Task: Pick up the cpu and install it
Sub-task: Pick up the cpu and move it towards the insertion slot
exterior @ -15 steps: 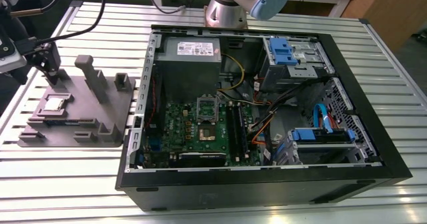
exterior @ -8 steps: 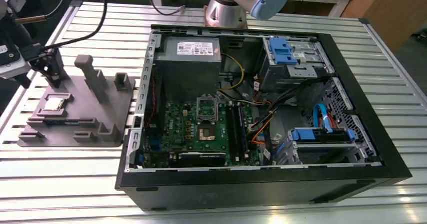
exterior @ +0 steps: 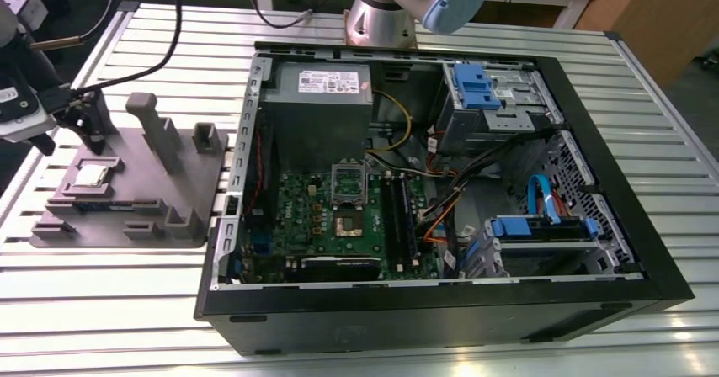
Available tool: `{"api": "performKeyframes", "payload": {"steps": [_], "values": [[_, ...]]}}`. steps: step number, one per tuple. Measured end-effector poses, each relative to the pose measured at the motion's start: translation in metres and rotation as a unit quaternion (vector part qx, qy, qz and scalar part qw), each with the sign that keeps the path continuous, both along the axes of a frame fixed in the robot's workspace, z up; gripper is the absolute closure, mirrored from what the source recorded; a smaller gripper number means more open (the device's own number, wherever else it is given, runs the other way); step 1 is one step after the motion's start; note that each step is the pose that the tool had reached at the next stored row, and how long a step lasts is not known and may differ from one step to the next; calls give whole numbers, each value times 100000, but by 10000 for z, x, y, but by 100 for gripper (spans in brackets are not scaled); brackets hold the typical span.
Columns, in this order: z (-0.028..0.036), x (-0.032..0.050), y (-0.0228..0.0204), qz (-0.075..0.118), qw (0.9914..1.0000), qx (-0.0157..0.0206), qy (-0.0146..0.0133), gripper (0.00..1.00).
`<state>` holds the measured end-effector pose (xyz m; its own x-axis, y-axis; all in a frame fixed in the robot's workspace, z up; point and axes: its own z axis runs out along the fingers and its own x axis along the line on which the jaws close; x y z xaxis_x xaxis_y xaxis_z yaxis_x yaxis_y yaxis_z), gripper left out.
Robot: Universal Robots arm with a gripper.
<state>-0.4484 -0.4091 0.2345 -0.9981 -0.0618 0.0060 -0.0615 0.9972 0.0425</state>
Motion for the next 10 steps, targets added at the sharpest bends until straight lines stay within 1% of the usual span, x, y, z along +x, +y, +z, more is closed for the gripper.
{"api": "performKeyframes", "payload": {"steps": [7,10], "values": [[-126,0,-8,-59,100000,-3,-23,35],[-179,0,-26,-57,100000,-12,-33,35]]}}
